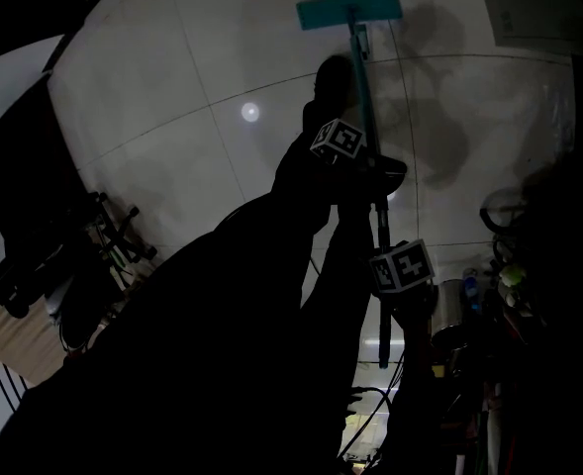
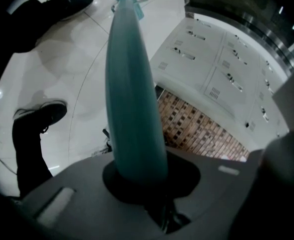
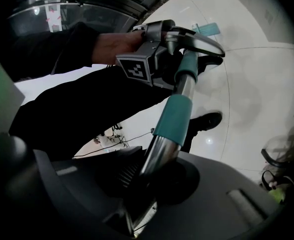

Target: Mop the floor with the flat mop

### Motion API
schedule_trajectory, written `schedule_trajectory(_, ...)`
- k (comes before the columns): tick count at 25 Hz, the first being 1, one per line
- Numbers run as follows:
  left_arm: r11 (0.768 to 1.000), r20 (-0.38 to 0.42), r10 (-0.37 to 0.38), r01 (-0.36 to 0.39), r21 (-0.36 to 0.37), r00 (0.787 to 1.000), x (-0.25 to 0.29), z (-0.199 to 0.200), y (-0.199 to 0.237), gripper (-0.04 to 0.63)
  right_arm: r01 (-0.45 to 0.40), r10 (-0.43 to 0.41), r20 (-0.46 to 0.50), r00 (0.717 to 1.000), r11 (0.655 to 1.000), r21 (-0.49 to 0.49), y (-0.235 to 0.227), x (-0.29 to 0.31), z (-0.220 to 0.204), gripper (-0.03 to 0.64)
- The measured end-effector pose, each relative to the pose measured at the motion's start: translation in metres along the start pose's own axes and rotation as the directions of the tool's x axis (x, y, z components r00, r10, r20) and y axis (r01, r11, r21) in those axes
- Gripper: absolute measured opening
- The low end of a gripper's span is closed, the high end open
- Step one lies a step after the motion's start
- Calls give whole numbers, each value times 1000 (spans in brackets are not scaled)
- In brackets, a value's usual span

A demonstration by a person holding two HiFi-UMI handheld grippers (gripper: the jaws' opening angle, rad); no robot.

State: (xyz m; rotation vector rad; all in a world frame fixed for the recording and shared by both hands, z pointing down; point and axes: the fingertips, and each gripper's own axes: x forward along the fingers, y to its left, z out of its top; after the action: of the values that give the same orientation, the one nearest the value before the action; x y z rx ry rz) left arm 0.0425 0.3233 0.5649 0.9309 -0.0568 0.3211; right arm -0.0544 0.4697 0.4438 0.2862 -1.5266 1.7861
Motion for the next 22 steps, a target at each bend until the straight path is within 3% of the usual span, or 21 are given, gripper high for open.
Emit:
schedule_trajectory(10,1000,13,-18,18,21,1000,-45,112,-76,49,-17,16,34,999,1000,16,8,-43,134,87)
schedule_trajectory(22,994,54,-48,42,101,997,-113,283,-171,51,52,-50,55,997,998,-21,-9,-84,321,87)
